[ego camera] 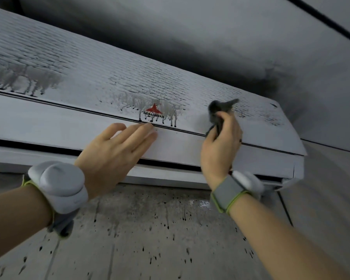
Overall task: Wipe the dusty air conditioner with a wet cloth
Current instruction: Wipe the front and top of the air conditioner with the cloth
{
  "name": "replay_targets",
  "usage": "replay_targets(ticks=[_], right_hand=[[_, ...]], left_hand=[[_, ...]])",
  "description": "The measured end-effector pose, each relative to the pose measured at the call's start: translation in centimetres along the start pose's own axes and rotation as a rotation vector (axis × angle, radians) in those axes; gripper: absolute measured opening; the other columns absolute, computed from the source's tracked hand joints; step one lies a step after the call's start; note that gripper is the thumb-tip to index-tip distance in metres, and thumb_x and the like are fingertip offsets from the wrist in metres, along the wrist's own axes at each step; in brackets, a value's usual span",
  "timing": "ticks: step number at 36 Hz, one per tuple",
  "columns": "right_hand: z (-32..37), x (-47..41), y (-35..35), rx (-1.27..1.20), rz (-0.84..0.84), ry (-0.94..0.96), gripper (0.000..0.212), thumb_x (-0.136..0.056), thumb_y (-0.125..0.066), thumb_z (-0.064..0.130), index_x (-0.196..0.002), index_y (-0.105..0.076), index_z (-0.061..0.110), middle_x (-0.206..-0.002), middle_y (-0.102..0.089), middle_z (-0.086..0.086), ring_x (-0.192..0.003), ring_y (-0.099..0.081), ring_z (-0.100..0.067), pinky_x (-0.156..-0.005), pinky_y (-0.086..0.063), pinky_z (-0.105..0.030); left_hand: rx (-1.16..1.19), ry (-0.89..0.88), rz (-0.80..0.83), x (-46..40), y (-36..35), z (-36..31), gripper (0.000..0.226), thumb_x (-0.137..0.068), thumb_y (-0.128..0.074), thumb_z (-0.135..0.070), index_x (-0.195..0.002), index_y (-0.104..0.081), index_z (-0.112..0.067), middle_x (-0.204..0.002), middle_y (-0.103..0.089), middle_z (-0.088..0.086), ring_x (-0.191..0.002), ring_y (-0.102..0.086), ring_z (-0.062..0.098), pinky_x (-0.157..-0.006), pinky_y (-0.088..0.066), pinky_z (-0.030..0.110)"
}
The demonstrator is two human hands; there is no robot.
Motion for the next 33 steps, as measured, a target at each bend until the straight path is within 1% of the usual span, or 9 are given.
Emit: replay_targets(ticks=[4,7,10,14,17,22,27,30,33], right_hand=[[3.0,3.6,-1.9,-0.026,0.163,0.105,0.057,-0.08,-0.027,0.021,-0.132,-0.047,0.008,-0.149,-0.031,-0.011,-0.139,-0.021,-0.025,-0.116,-0.018,-0.042],[4.2,5.1,-2.4,0.001,0.364,0.281,0.064,-0.079,-0.024,0.015,-0.141,-0.033,0.006,-0.153,-0.019,-0.012,-0.141,-0.009,-0.023,-0.118,-0.012,-0.038],[3.0,4.1,-1.6,0.038,0.525,0.377,0.064,-0.084,-0.039,-0.002,-0.145,-0.024,0.01,-0.155,-0.011,-0.009,-0.142,-0.004,-0.02,-0.116,-0.008,-0.037],[-0.5,1.7,0.8,0.183,0.452,0.389,0.062,-0.085,-0.05,-0.004,-0.142,-0.033,0.015,-0.151,-0.025,-0.008,-0.14,-0.02,-0.024,-0.115,-0.021,-0.047],[-1.0,1.0,1.0,0.201,0.408,0.336,0.05,-0.088,-0.048,0.002,-0.136,-0.042,0.013,-0.145,-0.035,-0.01,-0.136,-0.028,-0.028,-0.113,-0.028,-0.042],[0.0,0.4,0.4,0.166,0.381,0.292,0.043,-0.084,-0.052,0.002,-0.126,-0.053,0.008,-0.136,-0.046,-0.011,-0.128,-0.038,-0.03,-0.109,-0.033,-0.038],[2.5,1.2,-0.1,0.174,0.546,0.441,0.045,-0.085,-0.043,0.021,-0.128,-0.052,0.012,-0.136,-0.048,-0.005,-0.127,-0.039,-0.022,-0.099,-0.03,-0.023],[2.5,1.2,0.1,0.217,0.611,0.538,0.048,-0.083,-0.04,0.026,-0.128,-0.051,0.014,-0.135,-0.049,-0.004,-0.124,-0.04,-0.019,-0.098,-0.034,-0.026],[0.6,-0.6,0.9,0.301,0.565,0.394,0.044,-0.086,-0.051,0.019,-0.13,-0.05,0.015,-0.137,-0.047,-0.006,-0.123,-0.043,-0.025,-0.099,-0.04,-0.035]], left_hand=[[-0.014,-0.026,0.009,0.1,0.2,0.0,0.064,-0.066,-0.054,-0.005,-0.129,-0.051,0.005,-0.126,-0.055,0.02,-0.116,-0.042,0.032,-0.089,-0.031,0.042],[-0.028,-0.022,0.031,0.2,0.2,-0.1,0.066,-0.066,-0.057,-0.006,-0.13,-0.049,0.004,-0.128,-0.055,0.019,-0.119,-0.044,0.032,-0.09,-0.031,0.042],[-0.02,-0.01,0.039,0.5,0.3,0.3,0.067,-0.067,-0.068,-0.009,-0.131,-0.05,0.003,-0.131,-0.054,0.019,-0.122,-0.044,0.032,-0.091,-0.031,0.042],[-0.042,0.0,-0.011,1.3,1.0,1.6,0.054,-0.076,-0.064,-0.011,-0.128,-0.053,0.003,-0.128,-0.055,0.02,-0.12,-0.04,0.032,-0.091,-0.031,0.043],[-0.064,-0.005,-0.028,2.2,1.3,3.1,0.044,-0.082,-0.058,-0.015,-0.121,-0.056,0.003,-0.12,-0.058,0.019,-0.114,-0.042,0.032,-0.089,-0.032,0.043],[-0.091,-0.013,-0.003,3.7,1.6,5.2,0.046,-0.084,-0.041,-0.025,-0.116,-0.06,0.002,-0.115,-0.06,0.016,-0.103,-0.051,0.032,-0.087,-0.033,0.042],[-0.044,-0.037,-0.046,4.0,1.7,5.5,0.04,-0.085,-0.043,-0.017,-0.112,-0.065,0.003,-0.111,-0.066,0.015,-0.095,-0.067,0.03,-0.087,-0.035,0.039],[-0.029,-0.03,-0.072,4.0,1.7,5.3,0.038,-0.081,-0.048,-0.011,-0.111,-0.065,0.003,-0.111,-0.066,0.015,-0.096,-0.067,0.029,-0.087,-0.036,0.038],[-0.02,-0.029,-0.066,4.2,1.5,5.3,0.042,-0.074,-0.057,-0.007,-0.114,-0.064,0.004,-0.115,-0.065,0.015,-0.1,-0.066,0.028,-0.087,-0.035,0.037]])
Point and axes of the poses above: each hand's wrist, its own x-axis away from the middle knuckle, its own y-axis out of the back of the hand, z = x × y, the point moved 5 cm from there along -x, towards the middle knuckle
